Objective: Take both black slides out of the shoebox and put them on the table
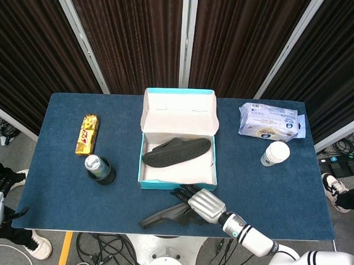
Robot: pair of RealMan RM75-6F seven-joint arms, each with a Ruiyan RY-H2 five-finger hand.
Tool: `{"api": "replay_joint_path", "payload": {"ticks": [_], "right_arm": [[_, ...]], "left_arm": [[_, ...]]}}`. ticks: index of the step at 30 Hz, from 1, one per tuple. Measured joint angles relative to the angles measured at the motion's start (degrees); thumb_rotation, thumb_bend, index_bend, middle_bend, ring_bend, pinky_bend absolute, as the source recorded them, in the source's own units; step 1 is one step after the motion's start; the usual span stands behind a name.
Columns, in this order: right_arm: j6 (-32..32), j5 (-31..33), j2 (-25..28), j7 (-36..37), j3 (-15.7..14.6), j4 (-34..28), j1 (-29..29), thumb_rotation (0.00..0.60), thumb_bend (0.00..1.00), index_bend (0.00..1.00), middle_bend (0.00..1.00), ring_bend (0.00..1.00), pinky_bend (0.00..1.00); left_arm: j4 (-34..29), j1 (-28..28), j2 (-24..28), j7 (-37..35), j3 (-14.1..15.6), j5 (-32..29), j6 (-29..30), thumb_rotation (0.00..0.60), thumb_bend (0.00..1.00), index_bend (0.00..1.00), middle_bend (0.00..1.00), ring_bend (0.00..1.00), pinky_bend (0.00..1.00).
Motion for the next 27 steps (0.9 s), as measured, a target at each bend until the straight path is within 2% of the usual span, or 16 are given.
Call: {"api": "replay_joint_path", "payload": {"ticks": [7,14,17,22,25,27], "right_arm": [[5.5,-4.3,-4.6,-5.9,1.1,4.8,-1.0,0.6,0.13,0.0,0.0,0.0,0.0],[9.2,-6.8,-10.7,-12.1,3.5,11.4,-1.0,0.6,0.12,0.0,0.0,0.0,0.0],[10.5,-7.4,-13.0,-12.5,4.9,13.3,-0.7,0.6,0.12,0.0,0.0,0.0,0.0],[10.6,-6.5,-11.5,-10.6,6.9,11.3,-0.2,0.6,0.12,0.0,0.0,0.0,0.0],[10.2,-4.2,-8.6,-9.4,9.4,8.7,0.2,0.6,0.12,0.0,0.01,0.0,0.0],[9.3,-1.8,-6.9,-8.8,11.5,7.4,0.9,0.6,0.12,0.0,0.06,0.0,0.0]], "left_arm": [[0.1,0.0,-0.1,-0.4,0.0,0.1,0.1,0.6,0.0,0.28,0.19,0.11,0.09],[0.1,0.1,0.0,-0.5,0.0,0.2,0.2,0.6,0.0,0.28,0.19,0.11,0.09],[0.1,0.1,0.1,-0.6,0.0,0.3,0.2,0.6,0.0,0.28,0.19,0.11,0.09],[0.4,0.4,0.1,-0.7,0.2,0.1,0.3,0.6,0.0,0.28,0.19,0.11,0.09],[0.3,0.4,0.2,-0.7,0.2,0.1,0.3,0.6,0.0,0.28,0.19,0.11,0.09],[0.2,0.4,0.2,-0.7,0.1,0.2,0.4,0.6,0.0,0.28,0.19,0.11,0.09]]}}
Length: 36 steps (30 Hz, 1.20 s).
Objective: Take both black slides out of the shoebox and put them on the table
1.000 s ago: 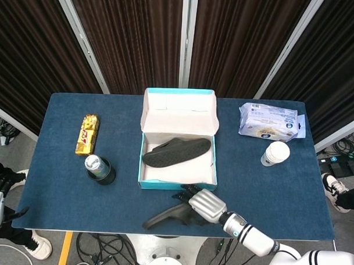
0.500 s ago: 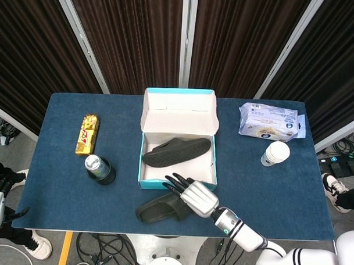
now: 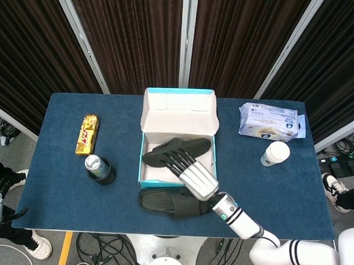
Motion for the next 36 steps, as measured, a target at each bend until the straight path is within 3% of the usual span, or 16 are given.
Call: {"api": "replay_joint_path", "payload": {"ticks": [2,9,17,26,36], "right_arm": [[-1.8,2.9,1.3,0.3,1.8,-0.7,1.0,0.6,0.12,0.03,0.11,0.0,0.01],[-12.5,16.8,3.4,-3.1,6.1,1.3,7.9,0.6,0.12,0.12,0.14,0.02,0.05],[-18.5,31.1,-2.6,-13.7,6.5,13.7,19.1,0.6,0.12,0.24,0.18,0.05,0.05],[-16.0,33.9,-10.4,-20.3,3.1,22.7,23.7,0.6,0.12,0.26,0.18,0.05,0.01],[-13.7,33.0,-17.0,-22.8,1.7,30.4,25.5,0.6,0.12,0.29,0.23,0.11,0.0]], "left_arm": [[-0.1,0.0,0.0,0.1,0.0,0.1,0.1,0.6,0.0,0.28,0.19,0.11,0.09],[-0.6,0.1,0.3,0.4,0.1,0.0,0.0,0.6,0.0,0.28,0.19,0.11,0.09],[-0.3,0.2,0.2,0.3,0.0,-0.5,-0.1,0.6,0.0,0.28,0.19,0.11,0.09],[0.5,0.2,-0.1,-0.4,0.0,-0.5,-0.4,0.6,0.0,0.28,0.19,0.11,0.09],[1.5,0.3,-0.6,-1.4,0.0,-0.7,-0.6,0.6,0.0,0.28,0.19,0.11,0.09]]}}
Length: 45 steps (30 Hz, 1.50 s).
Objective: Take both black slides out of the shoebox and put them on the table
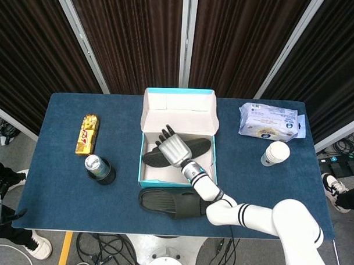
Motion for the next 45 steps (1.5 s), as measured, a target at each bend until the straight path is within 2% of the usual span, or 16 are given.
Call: {"api": "replay_joint_path", "payload": {"ticks": [6,12,18,23,31,33,35,38,41,45], "right_arm": [[1.1,-1.4,-0.1,0.0,-1.1,-1.0,-0.7,0.6,0.12,0.3,0.27,0.15,0.0],[3.9,-2.7,2.3,-0.2,-2.5,-6.5,-3.1,0.6,0.12,0.31,0.3,0.19,0.0],[9.5,-4.3,3.3,-1.8,-3.4,-9.9,-5.6,0.6,0.06,0.42,0.39,0.27,0.0],[13.4,-6.9,3.8,-3.5,-4.9,-12.9,-8.2,0.6,0.04,0.44,0.39,0.28,0.0],[12.1,-6.6,1.9,-5.5,-5.3,-10.9,-8.7,0.6,0.05,0.44,0.39,0.27,0.0],[11.5,-6.5,1.0,-5.7,-5.2,-9.6,-8.6,0.6,0.08,0.44,0.4,0.28,0.0],[10.9,-6.3,0.1,-5.7,-4.9,-8.3,-8.5,0.6,0.16,0.47,0.42,0.31,0.0],[10.7,-6.9,-0.8,-5.3,-4.4,-6.6,-8.4,0.6,0.34,0.61,0.52,0.41,0.01],[11.5,-9.6,-1.1,-3.5,-4.2,-5.3,-8.4,0.6,0.44,0.73,0.59,0.49,0.05],[13.0,-14.4,-1.2,1.1,-3.7,-2.7,-8.5,0.6,0.49,0.77,0.61,0.51,0.06]], "left_arm": [[0.9,0.2,-0.3,-0.8,0.0,-0.3,-0.2,0.6,0.0,0.28,0.19,0.11,0.09],[1.5,-0.1,-0.7,-1.4,-0.1,0.1,-0.4,0.6,0.0,0.28,0.19,0.11,0.09],[2.3,-0.2,-1.0,-2.1,-0.1,0.2,-0.5,0.6,0.0,0.28,0.19,0.11,0.09],[2.8,-0.3,-1.5,-2.7,-0.1,0.2,-1.0,0.6,0.0,0.28,0.19,0.11,0.09],[3.2,-0.3,-1.6,-3.1,-0.1,0.3,-0.8,0.6,0.0,0.28,0.19,0.11,0.09],[3.2,-0.2,-1.6,-3.3,-0.1,0.3,-0.8,0.6,0.0,0.28,0.19,0.11,0.09],[3.3,-0.1,-1.7,-3.4,0.0,0.3,-0.7,0.6,0.0,0.28,0.19,0.11,0.09],[3.4,0.0,-1.8,-3.5,0.0,0.3,-0.6,0.6,0.0,0.28,0.19,0.11,0.09],[3.3,0.2,-1.7,-3.5,0.0,0.1,-0.6,0.6,0.0,0.28,0.19,0.11,0.09],[3.1,0.0,-1.7,-3.2,0.0,0.3,-0.7,0.6,0.0,0.28,0.19,0.11,0.09]]}}
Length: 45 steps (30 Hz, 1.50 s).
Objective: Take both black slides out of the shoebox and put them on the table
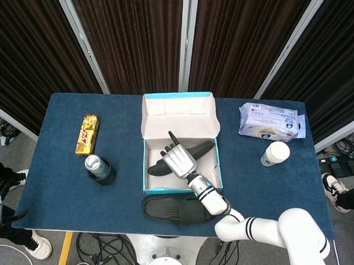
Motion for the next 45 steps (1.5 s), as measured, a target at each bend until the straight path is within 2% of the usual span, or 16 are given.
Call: {"api": "replay_joint_path", "payload": {"ticks": [8,11,16,19,22,26,30,32,36,45], "right_arm": [[2.7,-5.3,2.1,7.7,2.8,1.5,-0.3,0.6,0.49,0.78,0.61,0.5,0.06],[3.8,-6.3,3.6,10.2,3.6,-0.5,-0.7,0.6,0.48,0.78,0.61,0.5,0.06],[6.6,-8.7,8.4,14.1,4.8,-7.3,-2.4,0.6,0.47,0.78,0.61,0.5,0.06],[8.0,-10.2,12.6,17.2,4.8,-12.9,-4.1,0.6,0.46,0.78,0.61,0.5,0.06],[8.5,-11.9,18.7,21.0,4.0,-18.9,-6.2,0.6,0.46,0.78,0.61,0.49,0.1],[8.3,-15.1,29.7,28.2,1.2,-25.2,-9.4,0.6,0.46,0.77,0.61,0.49,0.12],[8.8,-19.7,39.0,36.8,-2.9,-28.2,-13.8,0.6,0.46,0.77,0.61,0.49,0.12],[9.8,-22.8,41.3,40.9,-5.1,-28.0,-16.0,0.6,0.44,0.77,0.61,0.49,0.12],[11.5,-27.5,42.1,47.5,-8.0,-24.3,-18.3,0.6,0.4,0.77,0.61,0.49,0.12],[18.8,-39.1,37.4,57.4,-12.3,-9.6,-20.9,0.6,0.32,0.78,0.61,0.49,0.15]], "left_arm": [[-0.9,-0.4,0.4,1.0,-0.1,0.3,-0.2,0.6,0.0,0.28,0.19,0.11,0.09],[-1.3,-0.6,0.6,1.4,-0.1,0.3,-0.4,0.6,0.0,0.28,0.19,0.11,0.09],[-2.1,-0.8,1.0,2.2,-0.3,0.3,-0.4,0.6,0.0,0.28,0.19,0.11,0.09],[-2.5,-0.9,1.2,2.6,-0.3,0.3,-0.4,0.6,0.0,0.28,0.19,0.11,0.09],[-2.9,-1.0,1.5,2.9,-0.4,0.2,-0.4,0.6,0.0,0.28,0.19,0.11,0.09],[-3.3,-1.1,1.7,3.4,-0.4,0.2,-0.5,0.6,0.0,0.28,0.19,0.11,0.09],[-4.3,-1.5,2.1,4.4,-0.4,0.3,-0.7,0.6,0.0,0.28,0.19,0.11,0.09],[-5.0,-1.7,2.3,5.0,-0.5,0.6,-0.8,0.6,0.0,0.28,0.19,0.11,0.09],[-6.5,-2.0,2.9,6.3,-0.6,0.7,-0.7,0.6,0.0,0.28,0.19,0.11,0.09],[-9.8,-1.6,4.4,8.9,-0.2,0.6,0.3,0.6,0.0,0.28,0.19,0.11,0.09]]}}
